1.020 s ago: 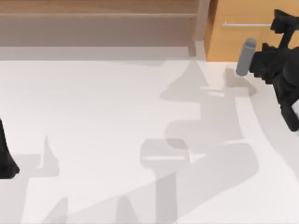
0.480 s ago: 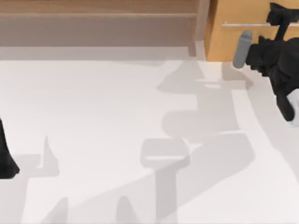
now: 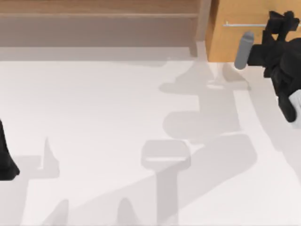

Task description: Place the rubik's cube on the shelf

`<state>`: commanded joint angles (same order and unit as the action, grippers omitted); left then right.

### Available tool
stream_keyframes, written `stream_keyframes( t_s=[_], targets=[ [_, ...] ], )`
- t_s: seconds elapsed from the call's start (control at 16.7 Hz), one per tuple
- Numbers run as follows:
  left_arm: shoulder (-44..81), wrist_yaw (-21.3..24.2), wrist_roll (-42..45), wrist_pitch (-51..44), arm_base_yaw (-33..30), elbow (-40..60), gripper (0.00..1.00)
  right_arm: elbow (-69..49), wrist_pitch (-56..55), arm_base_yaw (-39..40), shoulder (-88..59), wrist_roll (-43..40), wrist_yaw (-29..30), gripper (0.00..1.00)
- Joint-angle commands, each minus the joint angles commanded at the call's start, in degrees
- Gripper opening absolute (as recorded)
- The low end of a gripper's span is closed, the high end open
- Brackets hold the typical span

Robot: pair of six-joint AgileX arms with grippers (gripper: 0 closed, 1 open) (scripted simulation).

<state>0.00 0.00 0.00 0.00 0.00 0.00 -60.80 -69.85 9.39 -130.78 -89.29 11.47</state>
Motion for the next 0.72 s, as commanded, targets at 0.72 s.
stream_keyframes(
  t_s=[0.72],
  targets=[
    [0.0, 0.0, 0.0, 0.0, 0.0, 0.0, 1.00, 0.0, 0.0, 0.0, 0.0, 0.0, 0.0, 0.00]
  ],
)
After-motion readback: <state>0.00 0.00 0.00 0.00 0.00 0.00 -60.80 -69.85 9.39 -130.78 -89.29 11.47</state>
